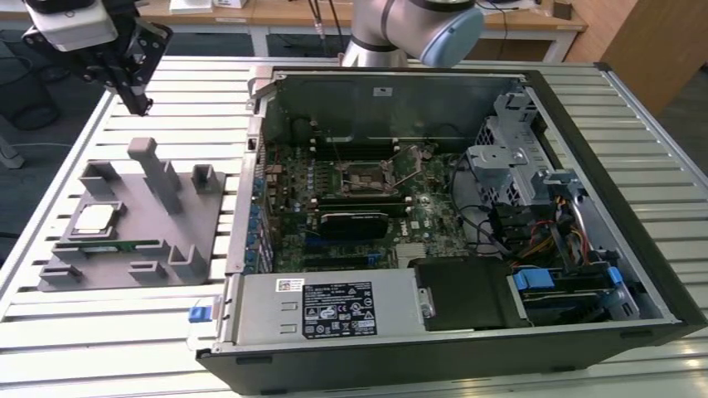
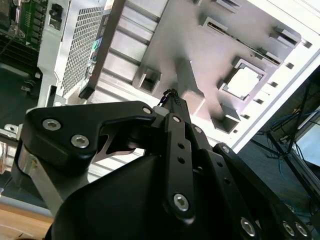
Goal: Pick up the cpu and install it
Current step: 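Reach for the cpu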
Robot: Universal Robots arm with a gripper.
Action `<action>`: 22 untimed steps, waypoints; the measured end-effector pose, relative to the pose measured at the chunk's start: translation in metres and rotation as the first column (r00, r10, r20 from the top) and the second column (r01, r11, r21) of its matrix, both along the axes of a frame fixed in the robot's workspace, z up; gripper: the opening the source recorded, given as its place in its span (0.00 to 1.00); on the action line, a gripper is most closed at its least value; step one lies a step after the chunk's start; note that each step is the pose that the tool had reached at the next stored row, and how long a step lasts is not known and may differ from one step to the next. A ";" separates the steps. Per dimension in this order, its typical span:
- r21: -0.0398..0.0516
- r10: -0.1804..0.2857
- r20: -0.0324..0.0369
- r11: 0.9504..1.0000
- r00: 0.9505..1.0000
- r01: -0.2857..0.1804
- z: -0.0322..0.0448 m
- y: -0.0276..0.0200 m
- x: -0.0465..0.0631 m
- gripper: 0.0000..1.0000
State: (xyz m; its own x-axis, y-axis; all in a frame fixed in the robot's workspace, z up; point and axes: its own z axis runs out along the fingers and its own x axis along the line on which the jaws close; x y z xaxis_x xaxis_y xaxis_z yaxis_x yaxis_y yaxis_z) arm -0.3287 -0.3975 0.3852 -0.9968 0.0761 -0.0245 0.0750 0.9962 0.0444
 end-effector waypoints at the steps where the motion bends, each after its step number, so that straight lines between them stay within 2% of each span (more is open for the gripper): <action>1: 0.000 0.000 0.000 1.000 1.000 0.000 -0.0002 0.0004 -0.003 0.11; 13: 0.000 0.000 0.000 1.000 1.000 0.000 -0.0029 0.0021 -0.048 0.11; 22: 0.000 0.000 -0.001 1.000 1.000 0.000 -0.0043 0.0021 -0.073 0.11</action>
